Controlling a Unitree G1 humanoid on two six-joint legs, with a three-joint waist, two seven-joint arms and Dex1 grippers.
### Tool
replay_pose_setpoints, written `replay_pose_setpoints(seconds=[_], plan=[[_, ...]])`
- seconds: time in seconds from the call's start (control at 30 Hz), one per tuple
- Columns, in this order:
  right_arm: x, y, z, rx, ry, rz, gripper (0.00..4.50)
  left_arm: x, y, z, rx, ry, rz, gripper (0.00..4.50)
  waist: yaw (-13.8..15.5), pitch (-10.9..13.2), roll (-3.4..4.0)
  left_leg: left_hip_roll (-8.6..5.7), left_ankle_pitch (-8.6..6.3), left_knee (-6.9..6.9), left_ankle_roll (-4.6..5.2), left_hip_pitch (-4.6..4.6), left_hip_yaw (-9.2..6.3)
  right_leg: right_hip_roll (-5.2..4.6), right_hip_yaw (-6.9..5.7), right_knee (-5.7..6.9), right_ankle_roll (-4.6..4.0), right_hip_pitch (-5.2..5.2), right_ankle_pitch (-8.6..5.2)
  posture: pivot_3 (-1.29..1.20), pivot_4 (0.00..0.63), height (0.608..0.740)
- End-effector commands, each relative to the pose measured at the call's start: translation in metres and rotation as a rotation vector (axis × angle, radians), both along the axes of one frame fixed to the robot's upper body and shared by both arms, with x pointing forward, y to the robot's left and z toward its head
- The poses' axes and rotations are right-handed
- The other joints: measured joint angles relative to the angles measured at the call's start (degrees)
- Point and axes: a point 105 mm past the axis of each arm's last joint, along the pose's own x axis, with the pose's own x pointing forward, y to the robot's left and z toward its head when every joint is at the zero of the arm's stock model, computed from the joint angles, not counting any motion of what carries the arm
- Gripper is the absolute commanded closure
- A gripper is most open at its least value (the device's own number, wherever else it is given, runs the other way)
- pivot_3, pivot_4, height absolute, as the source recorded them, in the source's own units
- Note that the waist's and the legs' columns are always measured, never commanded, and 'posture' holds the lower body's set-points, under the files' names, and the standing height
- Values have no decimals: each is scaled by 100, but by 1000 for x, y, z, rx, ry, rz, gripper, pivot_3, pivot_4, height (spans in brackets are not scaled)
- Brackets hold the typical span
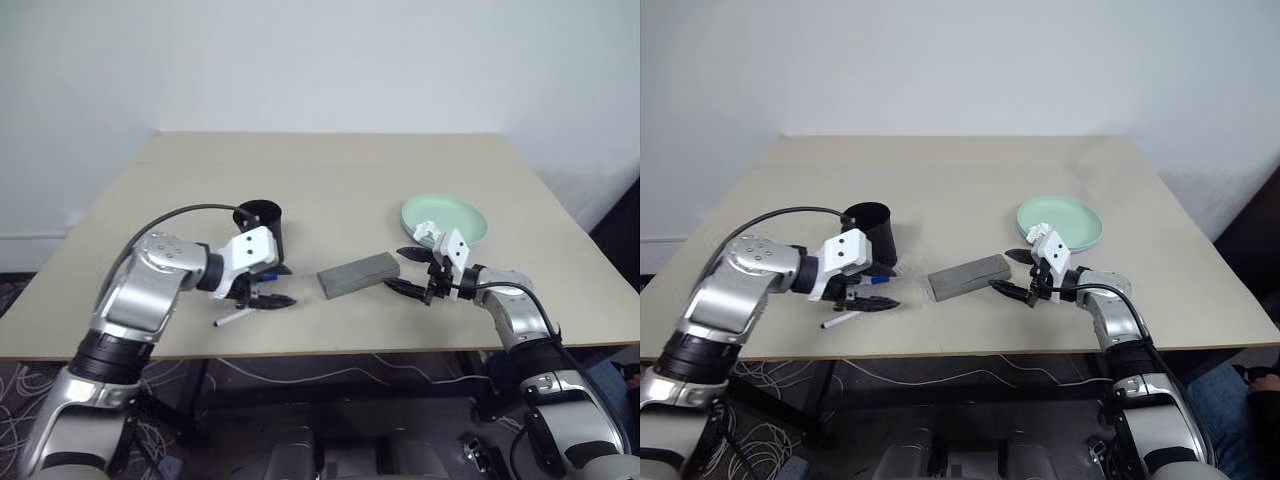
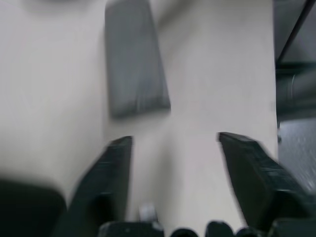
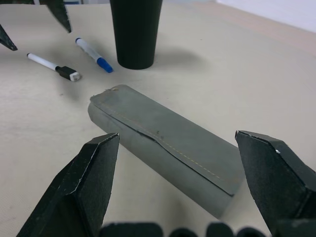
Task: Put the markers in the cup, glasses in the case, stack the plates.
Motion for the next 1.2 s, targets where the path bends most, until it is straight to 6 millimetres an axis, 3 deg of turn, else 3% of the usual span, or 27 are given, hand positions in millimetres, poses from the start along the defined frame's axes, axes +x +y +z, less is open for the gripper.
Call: replay_pose_setpoints(seconds=[0.03,0.37,0.7,1.2], plan=[[5,2,17,5,-51,19,417,6,19,11,74,-27,116,20,-1,0,0,0,0,-1,0,0,1,-2,0,0,0,0,0,0,0,738],[7,5,17,-6,-47,30,417,6,45,1,263,76,195,20,-1,0,0,-20,1,-34,-2,-6,20,2,5,-3,-1,-25,0,0,0,738],[9,8,17,-16,-39,42,417,18,49,-22,370,166,251,20,-1,-1,-2,-21,2,-31,-2,-6,97,12,20,-1,-1,-31,0,0,0,738],[10,10,17,-24,-42,49,417,9,42,-39,381,247,210,20,-1,-1,-4,-14,2,-30,-1,-7,122,12,39,1,-1,-41,1,0,0,738]])
